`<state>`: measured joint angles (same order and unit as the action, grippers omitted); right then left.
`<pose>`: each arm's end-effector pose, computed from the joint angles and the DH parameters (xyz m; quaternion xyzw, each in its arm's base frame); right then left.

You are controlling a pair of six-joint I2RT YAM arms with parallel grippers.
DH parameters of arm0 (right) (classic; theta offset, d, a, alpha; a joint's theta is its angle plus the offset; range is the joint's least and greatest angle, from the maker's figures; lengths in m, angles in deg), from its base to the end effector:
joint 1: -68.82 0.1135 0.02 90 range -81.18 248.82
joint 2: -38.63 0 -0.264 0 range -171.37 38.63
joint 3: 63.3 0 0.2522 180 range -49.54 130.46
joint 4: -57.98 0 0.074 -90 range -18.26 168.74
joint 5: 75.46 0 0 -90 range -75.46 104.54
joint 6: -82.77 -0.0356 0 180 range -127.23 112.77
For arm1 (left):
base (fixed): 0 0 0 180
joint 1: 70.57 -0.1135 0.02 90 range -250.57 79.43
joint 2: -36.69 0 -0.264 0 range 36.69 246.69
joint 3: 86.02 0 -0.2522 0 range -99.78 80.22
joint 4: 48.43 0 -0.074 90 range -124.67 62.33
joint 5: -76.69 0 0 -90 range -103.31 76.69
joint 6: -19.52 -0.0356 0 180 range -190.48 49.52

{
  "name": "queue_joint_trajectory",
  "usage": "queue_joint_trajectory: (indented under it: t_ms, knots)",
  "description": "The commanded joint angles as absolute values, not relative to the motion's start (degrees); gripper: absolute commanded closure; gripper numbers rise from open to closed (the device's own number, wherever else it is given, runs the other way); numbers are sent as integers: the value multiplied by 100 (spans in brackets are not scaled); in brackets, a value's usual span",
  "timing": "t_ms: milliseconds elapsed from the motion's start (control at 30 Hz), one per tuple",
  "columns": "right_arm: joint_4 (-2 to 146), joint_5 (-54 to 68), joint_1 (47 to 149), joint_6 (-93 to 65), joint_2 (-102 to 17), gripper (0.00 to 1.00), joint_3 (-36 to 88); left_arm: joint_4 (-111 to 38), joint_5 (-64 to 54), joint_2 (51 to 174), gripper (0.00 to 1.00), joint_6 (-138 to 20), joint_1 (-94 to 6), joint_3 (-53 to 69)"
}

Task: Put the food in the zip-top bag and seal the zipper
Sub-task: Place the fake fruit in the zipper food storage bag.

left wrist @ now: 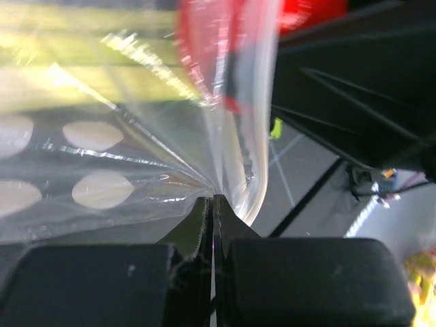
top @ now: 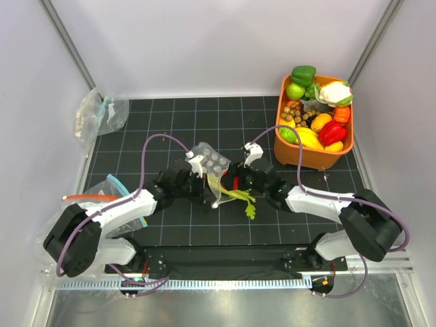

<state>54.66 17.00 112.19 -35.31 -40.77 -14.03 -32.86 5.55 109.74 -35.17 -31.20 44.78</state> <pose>0.2099 0.1962 0.1970 -0.1021 0.8455 0.2910 0.4359 0.1913 -0.1718 0.1957 0.1015 0.8889 -0.3734 0.2452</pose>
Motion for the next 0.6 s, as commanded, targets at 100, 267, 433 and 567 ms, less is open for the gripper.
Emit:
queue_joint_trajectory:
  t_ms: [100, 267, 433, 567]
  knots:
    - [4108, 1893, 11224, -3413, -4030, 46, -1675, -4143, 1174, 10578, 100, -3576, -2961, 4602]
    - [3423, 1937, 11224, -3518, -4065, 43, -1947, -4565, 1604, 10445, 100, -3462, -2961, 4726]
    - [2221, 1535, 11224, -3737, -4311, 41, -2343, -4907, 1930, 10384, 100, -3383, -2961, 4831]
    - [1831, 1243, 11224, -3905, -4627, 24, -2370, -5031, 2053, 10357, 100, -3348, -2961, 4858]
